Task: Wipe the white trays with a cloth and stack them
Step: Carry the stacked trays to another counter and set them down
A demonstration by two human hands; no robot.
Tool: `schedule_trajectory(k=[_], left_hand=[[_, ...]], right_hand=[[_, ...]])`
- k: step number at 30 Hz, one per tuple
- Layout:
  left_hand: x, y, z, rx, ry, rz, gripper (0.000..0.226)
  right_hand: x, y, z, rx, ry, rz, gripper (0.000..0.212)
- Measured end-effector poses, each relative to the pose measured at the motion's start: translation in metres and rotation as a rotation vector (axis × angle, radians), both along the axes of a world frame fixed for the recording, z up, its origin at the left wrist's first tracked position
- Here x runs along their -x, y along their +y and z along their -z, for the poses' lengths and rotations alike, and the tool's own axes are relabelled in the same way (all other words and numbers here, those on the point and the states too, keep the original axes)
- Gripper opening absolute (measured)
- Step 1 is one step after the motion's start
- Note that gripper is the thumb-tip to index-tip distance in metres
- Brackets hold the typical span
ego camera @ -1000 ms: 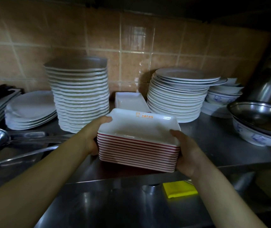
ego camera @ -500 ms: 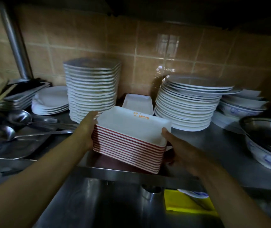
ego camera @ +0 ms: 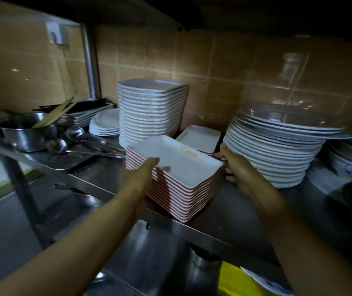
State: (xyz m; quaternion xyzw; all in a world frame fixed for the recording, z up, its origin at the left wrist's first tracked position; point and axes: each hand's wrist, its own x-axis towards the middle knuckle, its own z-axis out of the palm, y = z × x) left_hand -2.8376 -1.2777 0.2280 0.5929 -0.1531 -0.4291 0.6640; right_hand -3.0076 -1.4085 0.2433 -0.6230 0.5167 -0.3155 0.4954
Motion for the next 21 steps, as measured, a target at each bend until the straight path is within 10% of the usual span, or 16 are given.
schedule_trajectory(k=[12, 21], left_hand=[[0.042, -0.012, 0.011, -0.171, -0.075, -0.027, 0.110], [0.004, -0.009, 0.006, -0.133, -0.107, 0.099, 0.057]], right_hand=[[-0.007, -0.017, 0.022, -0.342, -0.273, -0.294, 0.033], [-0.015, 0.029, 0.013, -0.363, -0.286, -0.113, 0.022]])
